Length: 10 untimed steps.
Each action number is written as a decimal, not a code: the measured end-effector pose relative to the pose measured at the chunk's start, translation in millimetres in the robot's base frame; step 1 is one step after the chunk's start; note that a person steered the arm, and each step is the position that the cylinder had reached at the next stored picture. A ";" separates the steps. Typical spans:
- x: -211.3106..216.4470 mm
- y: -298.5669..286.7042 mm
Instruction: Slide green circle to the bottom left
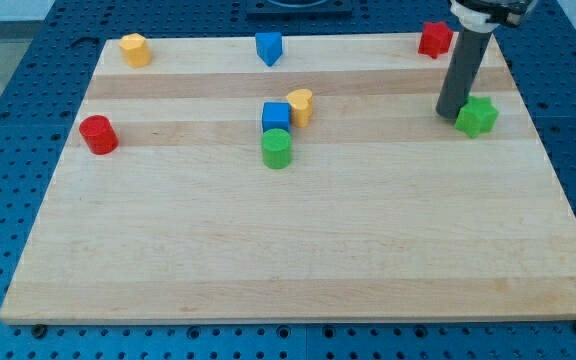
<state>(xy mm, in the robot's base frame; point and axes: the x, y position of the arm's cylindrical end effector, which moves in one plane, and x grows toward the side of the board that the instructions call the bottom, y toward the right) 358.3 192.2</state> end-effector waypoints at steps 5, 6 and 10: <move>-1.3 -46.3; 6.9 -99.1; 62.7 -232.7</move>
<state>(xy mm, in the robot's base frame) 421.0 -40.6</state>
